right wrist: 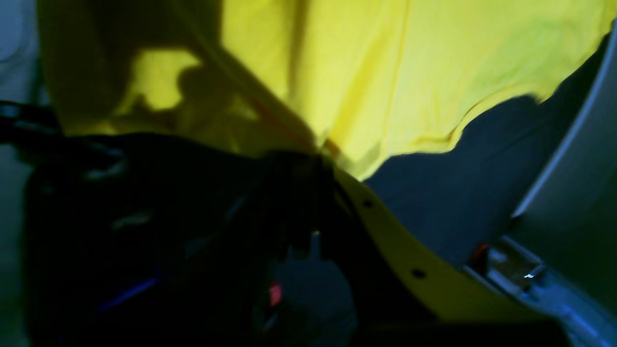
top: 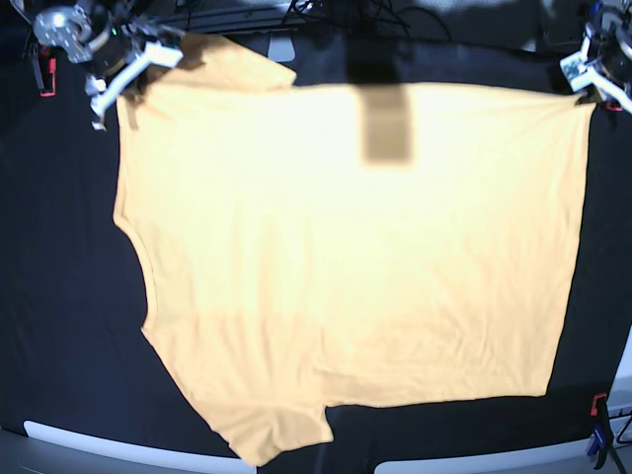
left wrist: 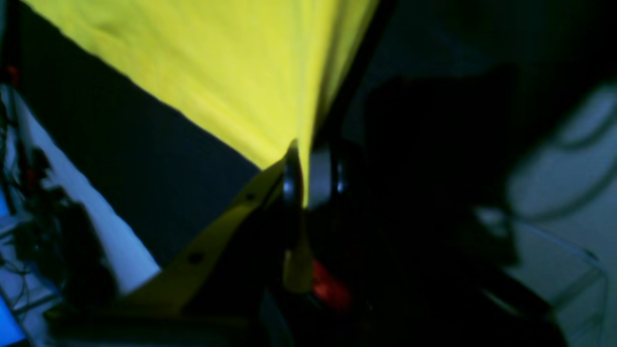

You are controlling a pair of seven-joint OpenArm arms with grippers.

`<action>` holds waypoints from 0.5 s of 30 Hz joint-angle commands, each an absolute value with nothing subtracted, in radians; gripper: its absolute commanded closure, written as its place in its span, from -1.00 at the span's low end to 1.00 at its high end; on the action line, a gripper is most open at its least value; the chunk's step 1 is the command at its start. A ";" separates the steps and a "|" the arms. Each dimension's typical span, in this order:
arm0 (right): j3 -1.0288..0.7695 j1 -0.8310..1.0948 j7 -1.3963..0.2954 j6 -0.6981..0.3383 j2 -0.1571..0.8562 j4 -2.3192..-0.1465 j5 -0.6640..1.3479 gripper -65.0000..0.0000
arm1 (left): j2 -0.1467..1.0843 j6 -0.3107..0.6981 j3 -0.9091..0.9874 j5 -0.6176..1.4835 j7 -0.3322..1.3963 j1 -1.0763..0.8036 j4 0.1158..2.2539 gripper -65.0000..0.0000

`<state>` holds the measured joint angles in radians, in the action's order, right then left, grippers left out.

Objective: Layout the t-shirt on the table in an organized manner, then fold the t-shirt properly
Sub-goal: 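Lift the shoulder corners with both grippers and pull the shirt taut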

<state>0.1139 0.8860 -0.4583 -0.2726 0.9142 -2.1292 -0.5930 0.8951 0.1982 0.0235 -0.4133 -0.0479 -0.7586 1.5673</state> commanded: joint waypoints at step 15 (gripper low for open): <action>-0.126 1.247 -0.492 -0.277 0.928 -2.285 -0.550 1.00 | 0.915 0.196 0.242 -0.385 -0.055 -1.081 1.679 1.00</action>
